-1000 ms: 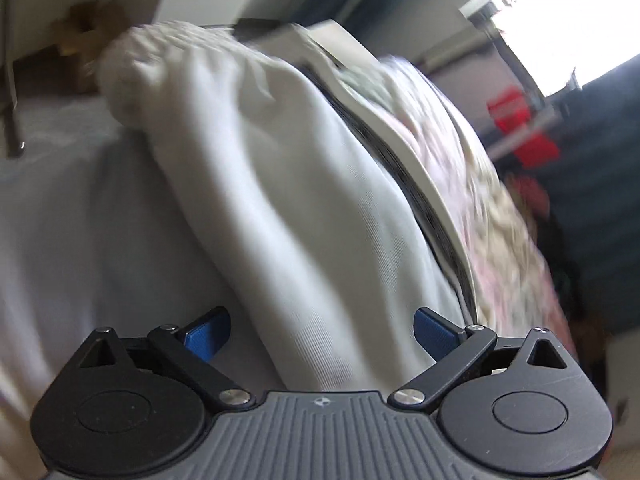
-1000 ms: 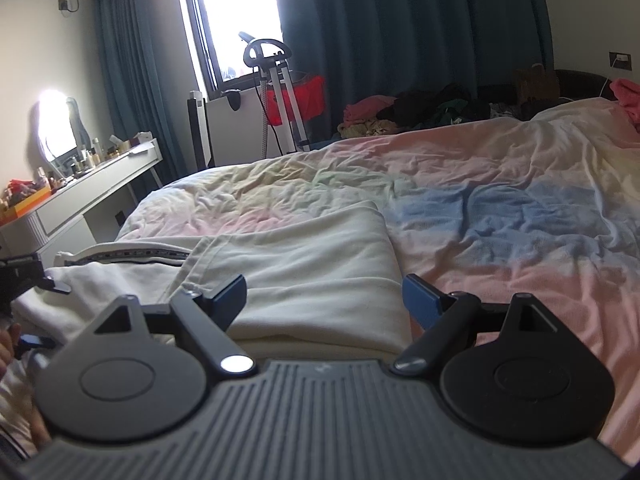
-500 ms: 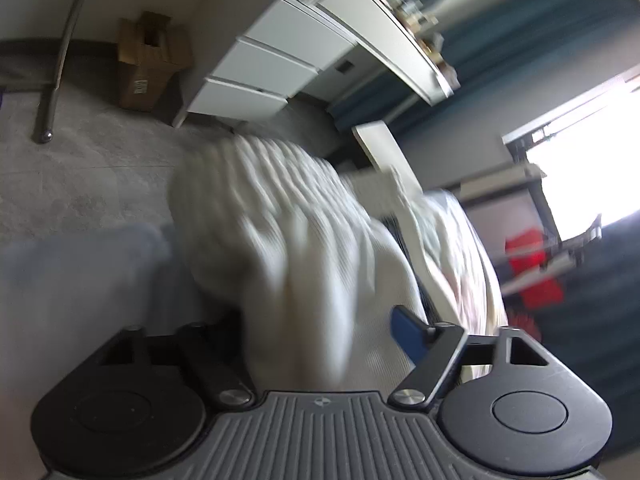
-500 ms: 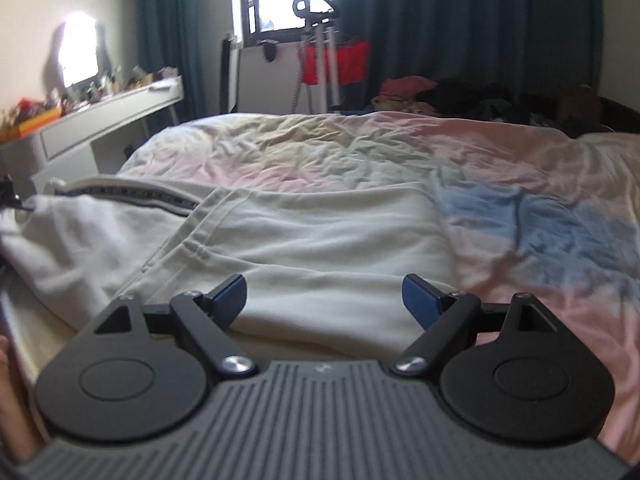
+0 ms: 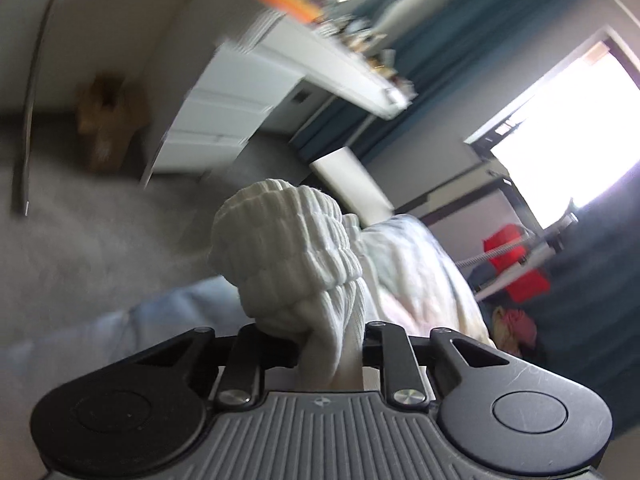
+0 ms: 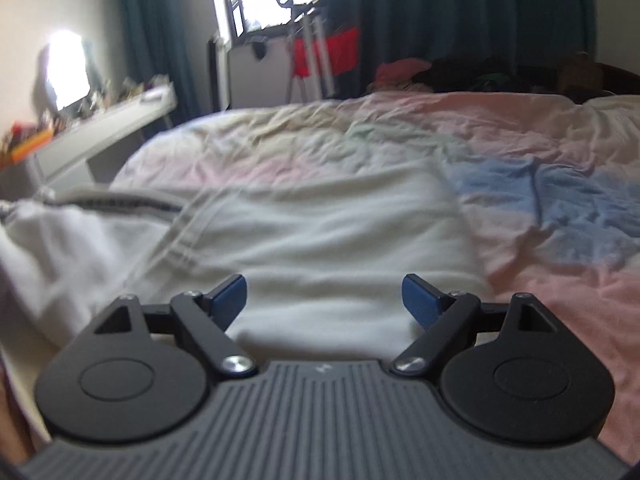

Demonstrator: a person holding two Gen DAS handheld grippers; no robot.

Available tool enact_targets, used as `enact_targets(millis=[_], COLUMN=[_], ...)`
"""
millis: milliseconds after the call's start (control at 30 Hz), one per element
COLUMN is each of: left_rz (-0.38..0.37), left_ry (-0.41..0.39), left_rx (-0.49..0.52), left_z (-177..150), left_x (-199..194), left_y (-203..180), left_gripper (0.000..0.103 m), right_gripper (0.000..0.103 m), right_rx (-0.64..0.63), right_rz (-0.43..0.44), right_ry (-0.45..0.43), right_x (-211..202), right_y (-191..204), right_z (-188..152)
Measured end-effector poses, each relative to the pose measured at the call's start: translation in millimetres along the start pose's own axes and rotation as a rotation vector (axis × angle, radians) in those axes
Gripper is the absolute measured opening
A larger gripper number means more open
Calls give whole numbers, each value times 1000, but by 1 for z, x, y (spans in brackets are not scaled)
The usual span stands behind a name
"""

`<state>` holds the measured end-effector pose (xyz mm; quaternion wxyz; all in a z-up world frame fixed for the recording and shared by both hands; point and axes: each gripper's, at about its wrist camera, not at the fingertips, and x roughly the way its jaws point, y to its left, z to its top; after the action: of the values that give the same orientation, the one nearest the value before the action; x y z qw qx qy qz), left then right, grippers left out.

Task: Fold clothes
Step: 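Lift the ribbed hem with the left gripper, fold it over, open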

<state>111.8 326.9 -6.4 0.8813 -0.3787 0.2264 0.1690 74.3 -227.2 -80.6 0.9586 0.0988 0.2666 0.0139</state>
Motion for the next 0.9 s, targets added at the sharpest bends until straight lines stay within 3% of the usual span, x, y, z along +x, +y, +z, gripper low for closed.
enact_targets(millis=[167,300,433,533,733,900], left_rz=[-53,-103,-160,-204,-288,-339], left_ry=[-99,-181,-220,-212,-176,-80], left_rx=[178,242,301,344,490,664], left_z=[-12,-45,-93,-133,-249,-375], left_x=[-48,-80,-94,-98,-89,-64], left_y=[-90,-165,-238,-286,-360,-373], left_gripper=[19,18,17,17,16,15], right_gripper=[86,86,87,87,87,87], right_rx=[193,369,388,410,465,557], right_rz=[-30,41,-4,-56,-141,-177], right_ry=[-68,-187,-300,-322,-350,-358], right_x=[-31,-71,-100,-103,-98,-98], right_y=[-33,-65,-88,-106,-136,-165], right_z=[14,19,25,30,37,33])
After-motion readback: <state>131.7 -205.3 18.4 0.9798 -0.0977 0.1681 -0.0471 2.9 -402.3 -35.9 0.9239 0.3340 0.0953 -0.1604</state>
